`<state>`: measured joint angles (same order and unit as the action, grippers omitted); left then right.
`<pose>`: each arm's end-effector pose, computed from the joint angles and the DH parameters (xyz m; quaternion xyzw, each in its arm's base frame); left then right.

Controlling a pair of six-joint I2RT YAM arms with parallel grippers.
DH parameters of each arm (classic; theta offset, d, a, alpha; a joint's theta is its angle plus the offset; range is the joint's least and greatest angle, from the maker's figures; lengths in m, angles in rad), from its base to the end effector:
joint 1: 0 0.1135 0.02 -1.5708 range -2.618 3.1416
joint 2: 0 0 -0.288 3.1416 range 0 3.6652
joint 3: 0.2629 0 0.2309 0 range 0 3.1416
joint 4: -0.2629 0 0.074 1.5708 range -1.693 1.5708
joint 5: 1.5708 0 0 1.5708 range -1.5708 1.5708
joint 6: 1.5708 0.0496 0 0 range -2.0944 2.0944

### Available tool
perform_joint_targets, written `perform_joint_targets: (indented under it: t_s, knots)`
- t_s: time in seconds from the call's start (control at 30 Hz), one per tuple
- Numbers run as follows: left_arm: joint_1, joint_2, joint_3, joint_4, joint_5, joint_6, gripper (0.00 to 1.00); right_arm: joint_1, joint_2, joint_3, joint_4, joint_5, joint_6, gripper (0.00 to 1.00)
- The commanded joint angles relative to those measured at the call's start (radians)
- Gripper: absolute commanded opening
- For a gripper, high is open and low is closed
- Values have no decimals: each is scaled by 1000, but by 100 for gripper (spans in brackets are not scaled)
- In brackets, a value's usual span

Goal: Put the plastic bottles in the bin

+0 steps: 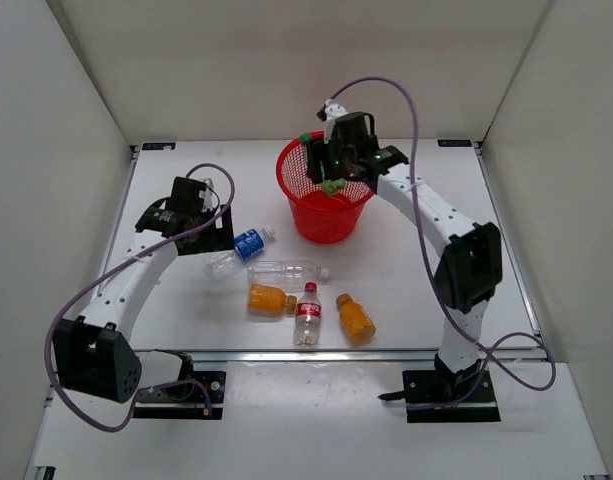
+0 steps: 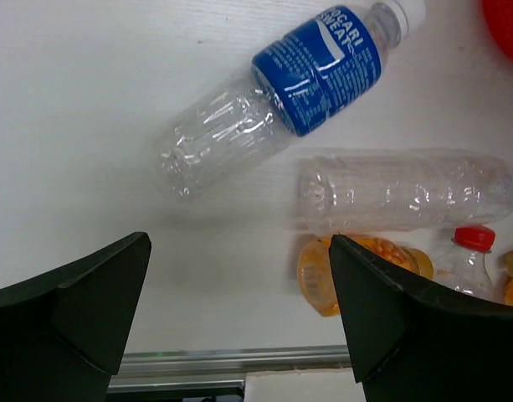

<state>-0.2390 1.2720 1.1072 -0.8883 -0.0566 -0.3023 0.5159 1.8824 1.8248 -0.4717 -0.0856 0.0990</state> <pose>0.2204 -0.0508 0.3040 -0.0378 0.9656 -0.0421 0.2539 0.3814 0.2212 0.3724 -0.2002 0.8435 0.1858 0.4625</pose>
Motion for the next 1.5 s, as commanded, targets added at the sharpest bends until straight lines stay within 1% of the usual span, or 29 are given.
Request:
perform_joint_targets:
  t_s: [0.0,0.03,0.1,0.17,0.23,0.27,0.3,0.37,0.43,0.5,0.6,0.63,0.67,0.7,0.8,0.87,1.0,1.07,1.1,1.13,1.17,1.2,1.23,1.27,1.3,1.33,1.37,1.43,1.47]
  knots:
    - [23,45,49,51,50,55,99,12,20,85,-77,33,-19,44]
    - [23,65,42,80,73,64,98,9,21,73,-73,30,-13,48]
    - [18,107,58,107,98,72,98,18,18,77,-64,37,-18,64]
    - [10,162,94,89,107,92,99,4,1,71,-59,35,-10,77]
    - [9,228,123,84,92,129,99,-11,-28,67,-51,-8,-31,82]
    - [10,243,125,97,80,143,99,-20,-34,65,-62,-60,-57,90]
    - [29,286,137,92,95,149,99,-34,-55,73,-82,-103,-68,95]
    - [50,319,148,103,132,157,99,-54,-77,94,-131,-138,-88,99]
    - [41,358,163,126,132,152,98,-76,-118,73,-172,-152,-84,99]
    - [26,415,212,126,159,186,99,-102,-187,22,-177,-180,-87,99]
    - [-9,469,253,135,136,225,99,-160,-309,-148,-166,-244,-49,99]
    - [-19,480,253,135,123,233,99,-186,-357,-180,-150,-261,-35,99]
    - [-20,496,250,138,115,250,99,-218,-385,-247,-131,-267,-30,100]
    - [-23,513,244,138,104,256,99,-227,-440,-280,-128,-278,-16,100]
    - [-20,552,235,138,126,256,98,-325,-558,-468,-104,-289,16,99]
    - [-22,582,226,143,135,247,99,-378,-644,-546,-99,-301,42,99]
    - [-39,619,233,140,120,233,99,-488,-729,-654,-110,-336,76,99]
    - [-42,635,233,140,81,224,92,-511,-764,-700,-110,-327,93,99]
    - [-39,635,246,126,69,220,87,-514,-790,-719,-105,-324,108,99]
    - [-34,639,250,126,58,210,77,-511,-818,-734,-104,-306,113,99]
    - [-26,633,252,133,60,212,74,-514,-839,-763,-96,-286,126,99]
    - [-22,623,252,135,58,203,64,-514,-859,-803,-93,-283,131,99]
    - [-16,601,243,149,41,189,57,-514,-887,-850,-90,-261,145,99]
    - [-2,598,246,146,34,180,51,-546,-904,-878,-87,-261,151,99]
    - [12,581,258,138,37,163,47,-559,-919,-903,-102,-260,165,100]
    - [18,555,263,137,31,166,47,-570,-919,-932,-117,-260,165,99]
    - [29,531,282,126,11,140,44,-574,-922,-935,-131,-247,159,99]
    - [44,480,325,103,-14,118,44,-571,-922,-976,-172,-221,154,99]
    - [41,443,359,92,-31,100,46,-567,-933,-992,-188,-180,156,100]
